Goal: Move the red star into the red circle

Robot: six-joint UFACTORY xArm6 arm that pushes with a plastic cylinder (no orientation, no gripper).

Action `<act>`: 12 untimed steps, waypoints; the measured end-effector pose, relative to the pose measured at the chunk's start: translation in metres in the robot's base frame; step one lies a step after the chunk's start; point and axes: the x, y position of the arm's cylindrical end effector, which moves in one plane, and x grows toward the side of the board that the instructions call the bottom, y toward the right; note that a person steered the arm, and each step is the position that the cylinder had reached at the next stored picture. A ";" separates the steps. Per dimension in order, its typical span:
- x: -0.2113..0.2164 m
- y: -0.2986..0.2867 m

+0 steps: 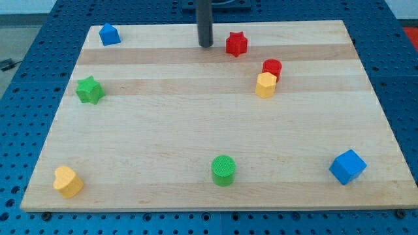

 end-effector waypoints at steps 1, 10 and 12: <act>0.016 0.034; 0.041 0.092; -0.016 0.076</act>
